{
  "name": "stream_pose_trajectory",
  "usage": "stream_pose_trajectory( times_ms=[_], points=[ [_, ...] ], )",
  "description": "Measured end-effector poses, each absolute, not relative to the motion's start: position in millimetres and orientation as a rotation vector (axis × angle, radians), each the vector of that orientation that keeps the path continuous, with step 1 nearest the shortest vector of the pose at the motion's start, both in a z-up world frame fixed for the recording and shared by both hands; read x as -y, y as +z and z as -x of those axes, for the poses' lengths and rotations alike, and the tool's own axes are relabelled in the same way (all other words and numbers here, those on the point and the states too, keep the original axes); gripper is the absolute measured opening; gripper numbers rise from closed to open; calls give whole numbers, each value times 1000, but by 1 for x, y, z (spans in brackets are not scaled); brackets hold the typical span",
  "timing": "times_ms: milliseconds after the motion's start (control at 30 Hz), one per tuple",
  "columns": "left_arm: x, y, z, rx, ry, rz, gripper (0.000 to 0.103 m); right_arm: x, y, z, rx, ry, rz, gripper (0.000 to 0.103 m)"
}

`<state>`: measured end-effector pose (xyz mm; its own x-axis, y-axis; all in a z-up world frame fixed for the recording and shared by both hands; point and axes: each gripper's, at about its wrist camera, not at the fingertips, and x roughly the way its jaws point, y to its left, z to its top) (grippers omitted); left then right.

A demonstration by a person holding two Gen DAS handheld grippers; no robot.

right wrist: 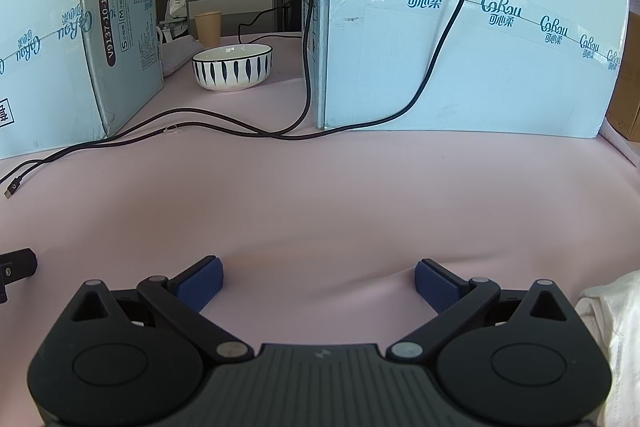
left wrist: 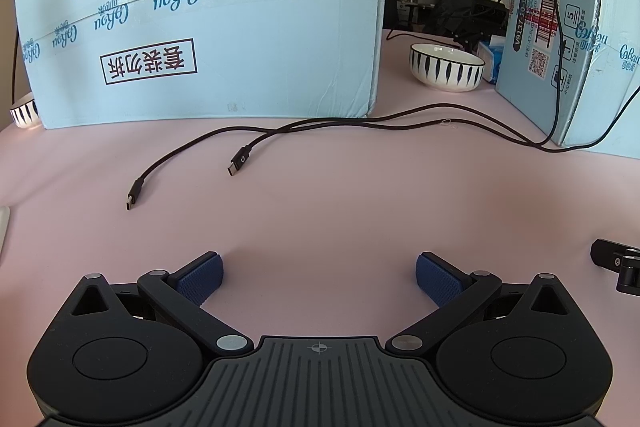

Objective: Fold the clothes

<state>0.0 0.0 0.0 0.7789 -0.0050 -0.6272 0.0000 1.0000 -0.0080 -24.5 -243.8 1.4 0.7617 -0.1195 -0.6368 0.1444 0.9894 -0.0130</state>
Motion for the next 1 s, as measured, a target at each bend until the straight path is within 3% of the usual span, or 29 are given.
stream_pose_trajectory(
  times_ms=[1000],
  points=[
    [3,0,0,-679,3,-9,103,241,2,23,-694,-148,-25,103]
  ],
)
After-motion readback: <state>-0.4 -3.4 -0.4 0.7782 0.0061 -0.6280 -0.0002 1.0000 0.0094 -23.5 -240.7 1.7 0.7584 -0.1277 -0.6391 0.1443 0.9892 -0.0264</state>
